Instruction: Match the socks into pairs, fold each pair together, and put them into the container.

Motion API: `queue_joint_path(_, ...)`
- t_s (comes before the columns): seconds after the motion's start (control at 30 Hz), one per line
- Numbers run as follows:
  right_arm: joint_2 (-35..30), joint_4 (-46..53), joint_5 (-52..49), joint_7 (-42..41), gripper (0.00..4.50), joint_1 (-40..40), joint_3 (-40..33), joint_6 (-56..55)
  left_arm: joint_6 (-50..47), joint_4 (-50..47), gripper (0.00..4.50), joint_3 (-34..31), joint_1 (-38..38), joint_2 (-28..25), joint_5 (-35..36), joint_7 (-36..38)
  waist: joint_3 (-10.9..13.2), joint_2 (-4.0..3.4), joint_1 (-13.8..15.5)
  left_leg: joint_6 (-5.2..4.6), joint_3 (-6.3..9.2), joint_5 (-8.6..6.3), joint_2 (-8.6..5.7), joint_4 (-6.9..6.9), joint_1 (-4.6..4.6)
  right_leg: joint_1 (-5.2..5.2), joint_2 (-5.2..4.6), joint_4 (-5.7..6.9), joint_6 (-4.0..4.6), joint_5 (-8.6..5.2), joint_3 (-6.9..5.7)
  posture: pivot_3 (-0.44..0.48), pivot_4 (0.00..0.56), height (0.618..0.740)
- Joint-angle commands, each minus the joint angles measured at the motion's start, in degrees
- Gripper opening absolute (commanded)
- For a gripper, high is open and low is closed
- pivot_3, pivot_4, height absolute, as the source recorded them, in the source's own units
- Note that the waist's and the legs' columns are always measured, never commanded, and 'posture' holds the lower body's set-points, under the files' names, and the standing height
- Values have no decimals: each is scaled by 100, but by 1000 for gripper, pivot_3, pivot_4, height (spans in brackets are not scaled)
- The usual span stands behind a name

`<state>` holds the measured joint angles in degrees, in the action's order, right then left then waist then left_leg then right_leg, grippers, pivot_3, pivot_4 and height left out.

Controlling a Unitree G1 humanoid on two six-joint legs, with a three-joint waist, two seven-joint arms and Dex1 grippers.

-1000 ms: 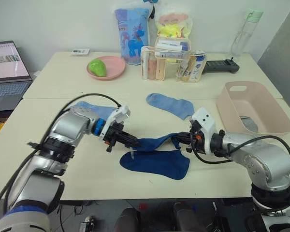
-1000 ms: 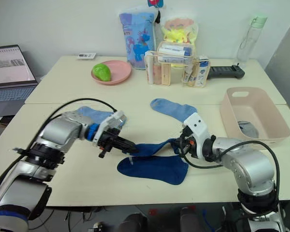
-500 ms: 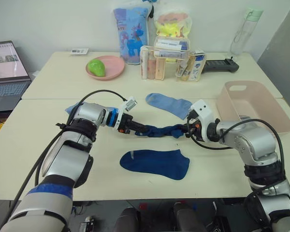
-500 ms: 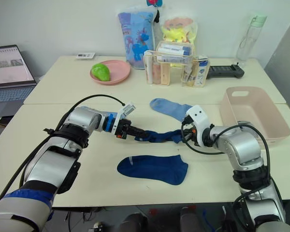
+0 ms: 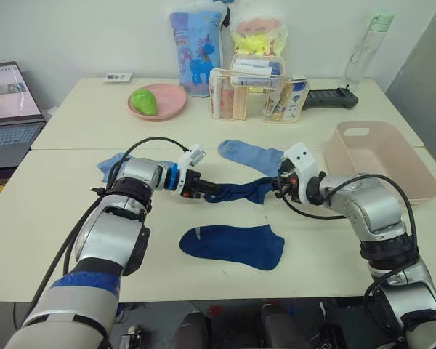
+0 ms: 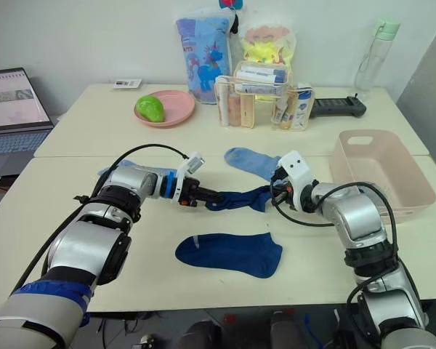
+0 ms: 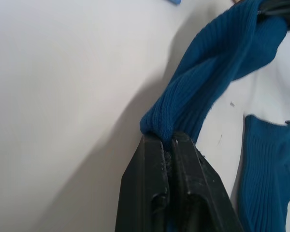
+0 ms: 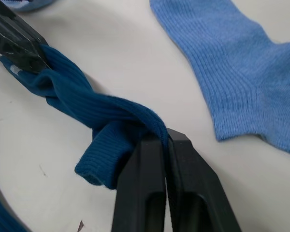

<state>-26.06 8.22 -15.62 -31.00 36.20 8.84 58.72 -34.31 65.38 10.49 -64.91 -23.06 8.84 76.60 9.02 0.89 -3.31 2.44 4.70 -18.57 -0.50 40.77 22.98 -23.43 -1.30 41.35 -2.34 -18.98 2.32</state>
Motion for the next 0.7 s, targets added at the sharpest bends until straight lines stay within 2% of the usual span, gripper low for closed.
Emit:
queue_joint_path(0.03, -85, 81, 190, 82, 1409, -11, -20, -374, 186, -65, 1035, -335, -133, -65, 47, -136, 0, 0, 0, 0, 0, 0, 0, 0, 0, 0, 0, 0, 0, 0, 0, 0, 150, 703)
queue_joint_path(0.17, -212, 198, 356, 118, 2927, -98, -22, -624, 251, -66, 2338, -619, -189, -177, 49, -337, 0, 0, 1, 0, 0, 0, 0, 0, 0, -1, 0, 1, 0, 0, 0, 0, 150, 703)
queue_joint_path(0.3, -463, 649, 728, 214, 4293, -422, -32, -1385, 386, -189, 3580, -1025, -66, -429, 161, -674, 0, 0, -1, 0, -1, 0, 0, 0, 2, -6, -1, 3, 0, 0, 1, 0, 150, 703)
queue_joint_path(0.33, -515, 789, 760, 199, 4500, -537, -83, -1569, 402, -241, 3874, -1135, -29, -473, 201, -760, 0, 0, -7, 0, -1, 0, 1, 0, 2, -7, -1, 4, 0, 0, 2, 0, 150, 703)
queue_joint_path(0.4, -665, 1020, 907, 230, 4500, -753, -146, -1827, 451, -417, 4483, -1268, 76, -546, 234, -839, 0, 0, -1, 0, -2, 0, 1, 0, 2, -9, -1, 9, 0, 0, 3, 0, 150, 703)
queue_joint_path(0.53, -608, 1904, 357, 148, 4500, -1316, -784, -1499, 227, -1311, 4483, -1438, 593, -647, 392, -949, 0, 0, 8, 0, -2, 0, 2, -1, 3, -8, -3, 7, 0, 0, 3, 0, 150, 703)
queue_joint_path(0.63, -198, 2234, -165, 321, 4500, -1470, -1136, -734, -113, -1690, 4483, -1595, 808, -574, 566, -1180, -1, 1, 20, 1, 3, 0, 4, 1, 3, -5, -3, 10, 0, 0, 1, 0, 150, 703)
queue_joint_path(0.7, 312, 2356, -444, 670, 4500, -1620, -1366, -166, -216, -1820, 4483, -1600, 962, -445, 560, -1469, -2, 3, 24, 1, 5, 0, 3, 3, 2, -5, -3, 19, 0, 0, 0, 0, 150, 703)
